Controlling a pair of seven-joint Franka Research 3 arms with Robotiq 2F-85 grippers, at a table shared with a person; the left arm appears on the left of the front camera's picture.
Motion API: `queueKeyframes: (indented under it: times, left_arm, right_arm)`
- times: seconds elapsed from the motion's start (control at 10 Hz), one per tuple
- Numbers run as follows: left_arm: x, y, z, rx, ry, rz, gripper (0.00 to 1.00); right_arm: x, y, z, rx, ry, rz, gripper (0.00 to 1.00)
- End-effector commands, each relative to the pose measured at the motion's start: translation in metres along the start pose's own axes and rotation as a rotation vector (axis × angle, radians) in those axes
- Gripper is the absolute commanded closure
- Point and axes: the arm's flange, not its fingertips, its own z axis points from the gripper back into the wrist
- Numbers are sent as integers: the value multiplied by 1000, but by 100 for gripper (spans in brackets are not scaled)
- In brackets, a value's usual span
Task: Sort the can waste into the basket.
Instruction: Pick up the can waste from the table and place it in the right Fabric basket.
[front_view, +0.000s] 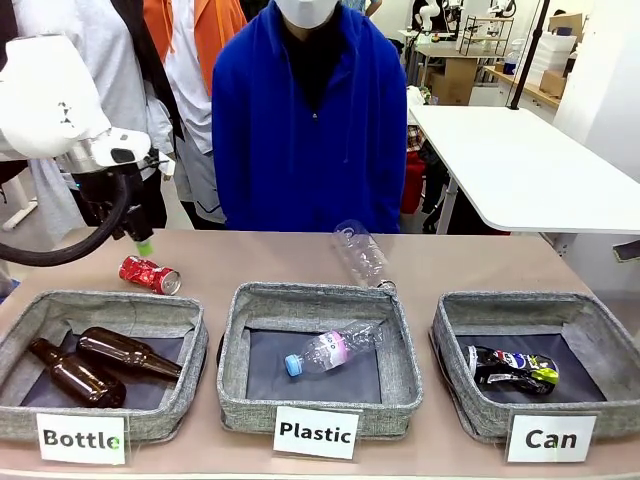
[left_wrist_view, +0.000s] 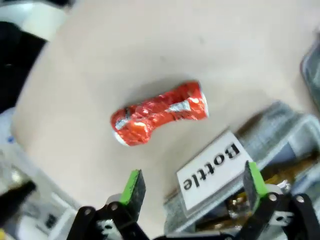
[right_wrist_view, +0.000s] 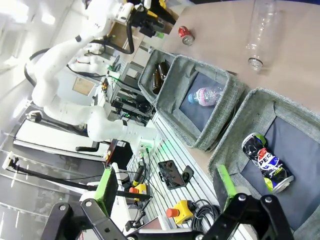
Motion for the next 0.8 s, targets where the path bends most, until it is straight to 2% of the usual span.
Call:
queueKeyframes:
  times: [0.0, 0.2, 0.3, 0.5, 0.7]
  left_arm:
    - [-11, 16, 19, -97, 51, -496, 0]
    - [-24, 18, 25, -121, 13, -818, 0]
    - [-27, 14, 35, -156, -46, -942, 0]
    - [-24, -1, 46, -152, -145, -1077, 0]
    - [-22, -7, 47, -101, -119, -1123, 0]
  right_arm:
    - [-1, 0, 3, 1, 10, 25, 0]
    - [-1, 0, 3, 1, 10, 25, 0]
    - [-1, 0, 3, 1, 10, 25, 0]
    - [-1, 0, 3, 1, 10, 25, 0]
    - [-1, 0, 3, 1, 10, 25, 0]
